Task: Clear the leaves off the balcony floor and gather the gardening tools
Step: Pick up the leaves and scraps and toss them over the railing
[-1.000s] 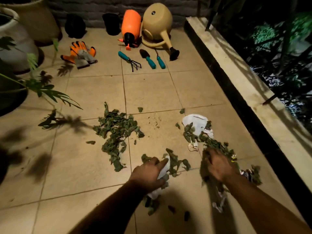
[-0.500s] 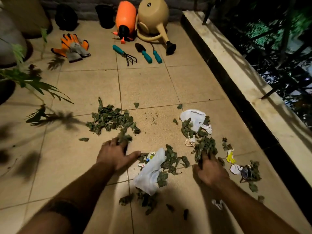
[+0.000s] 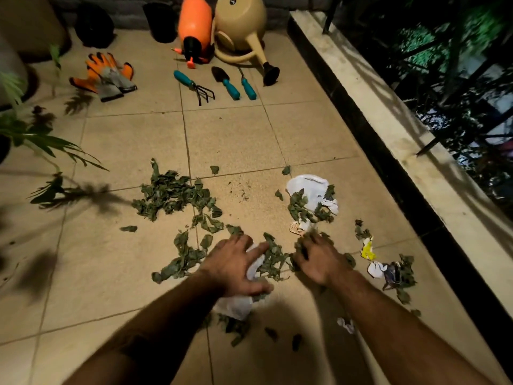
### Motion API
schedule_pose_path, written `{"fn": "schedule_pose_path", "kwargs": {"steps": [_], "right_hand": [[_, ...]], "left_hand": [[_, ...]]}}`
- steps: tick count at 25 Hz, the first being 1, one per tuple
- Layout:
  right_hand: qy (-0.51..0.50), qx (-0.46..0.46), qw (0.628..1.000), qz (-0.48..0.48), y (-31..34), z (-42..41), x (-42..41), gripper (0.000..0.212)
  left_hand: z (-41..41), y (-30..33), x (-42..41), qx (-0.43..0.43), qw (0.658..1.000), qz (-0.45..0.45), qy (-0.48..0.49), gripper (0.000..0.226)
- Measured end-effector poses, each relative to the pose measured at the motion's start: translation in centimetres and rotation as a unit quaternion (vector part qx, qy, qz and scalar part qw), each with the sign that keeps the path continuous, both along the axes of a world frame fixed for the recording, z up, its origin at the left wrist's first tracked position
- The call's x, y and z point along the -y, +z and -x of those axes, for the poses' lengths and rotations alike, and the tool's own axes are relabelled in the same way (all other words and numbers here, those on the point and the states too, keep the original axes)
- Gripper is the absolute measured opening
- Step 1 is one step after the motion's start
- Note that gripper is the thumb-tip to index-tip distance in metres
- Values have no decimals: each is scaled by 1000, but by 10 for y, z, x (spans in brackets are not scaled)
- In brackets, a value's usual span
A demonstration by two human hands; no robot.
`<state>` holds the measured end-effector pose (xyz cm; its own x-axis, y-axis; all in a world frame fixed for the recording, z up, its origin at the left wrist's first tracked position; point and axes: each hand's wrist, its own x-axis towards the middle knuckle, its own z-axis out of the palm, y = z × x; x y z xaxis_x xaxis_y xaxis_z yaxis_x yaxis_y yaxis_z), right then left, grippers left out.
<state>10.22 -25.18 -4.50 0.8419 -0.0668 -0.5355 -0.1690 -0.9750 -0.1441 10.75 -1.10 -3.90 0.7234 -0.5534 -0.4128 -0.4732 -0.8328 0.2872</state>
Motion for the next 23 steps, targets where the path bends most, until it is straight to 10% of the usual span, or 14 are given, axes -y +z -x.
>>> {"fn": "schedule_pose_path", "kwargs": {"steps": [5,10,15,18,21,23], "right_hand": [[-13,80,993,83,9,4,-7,60],[45,9,999,-3,9,-15,-20,75],[114,104,988,-4,15,44,14,47],[-69,154,983,72,20,62,73,54],[-446,56,884,125,19,83,123,54],[-525,-51,844,97,18,93,124,47]], "left_hand": [[8,-15,20,152,983,-43,-92,51],[7,-20,25,-20,985,-103,-135,103],[11,-11,-26,65,978,-86,-178,76],[10,7,-51,112,986,-32,-117,98],[24,12,-77,80,990,-68,89,135],[37,8,-82,-12,968,-78,237,155]]}}
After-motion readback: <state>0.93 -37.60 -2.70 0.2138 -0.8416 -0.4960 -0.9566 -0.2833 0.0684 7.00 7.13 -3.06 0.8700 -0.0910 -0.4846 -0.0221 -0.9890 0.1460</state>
